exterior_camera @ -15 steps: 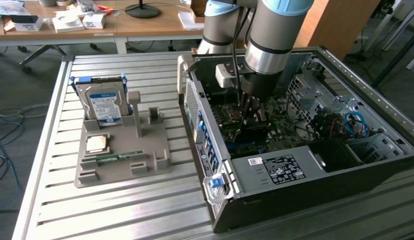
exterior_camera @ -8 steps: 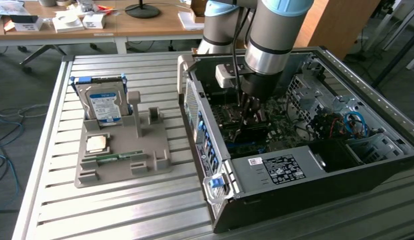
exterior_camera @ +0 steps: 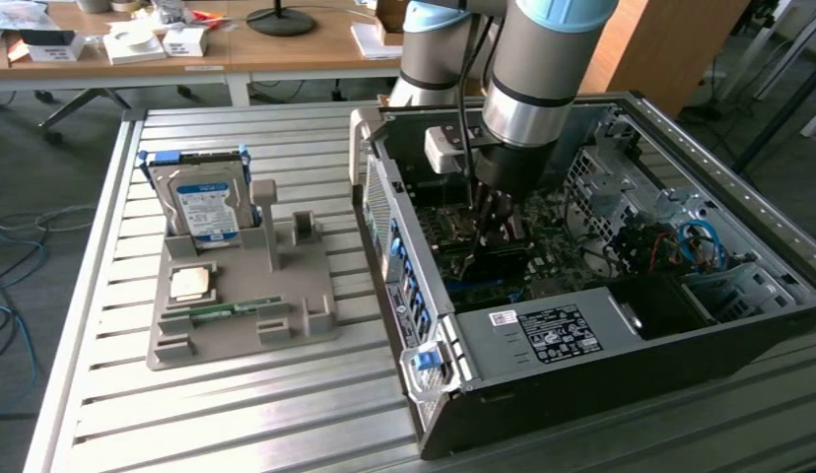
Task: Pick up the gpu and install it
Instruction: 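Press down on the gpu until it lock into place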
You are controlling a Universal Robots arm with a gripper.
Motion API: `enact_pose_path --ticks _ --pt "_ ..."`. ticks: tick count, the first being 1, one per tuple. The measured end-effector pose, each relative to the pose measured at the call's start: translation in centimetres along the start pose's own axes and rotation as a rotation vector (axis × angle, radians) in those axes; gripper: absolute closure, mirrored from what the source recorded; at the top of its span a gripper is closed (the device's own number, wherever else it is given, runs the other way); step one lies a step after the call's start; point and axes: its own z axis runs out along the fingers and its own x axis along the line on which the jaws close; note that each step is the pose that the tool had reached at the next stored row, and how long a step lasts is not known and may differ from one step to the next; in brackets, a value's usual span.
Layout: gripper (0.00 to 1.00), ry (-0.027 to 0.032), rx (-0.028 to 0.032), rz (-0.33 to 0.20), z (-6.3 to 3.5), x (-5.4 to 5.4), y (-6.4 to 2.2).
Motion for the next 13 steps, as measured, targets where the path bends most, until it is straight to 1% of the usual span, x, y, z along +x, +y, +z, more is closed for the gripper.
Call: enact_pose_path --ticks 13 --pt "0.89 -0.0006 0.0005 0.0 0.0 -0.09 0.17"
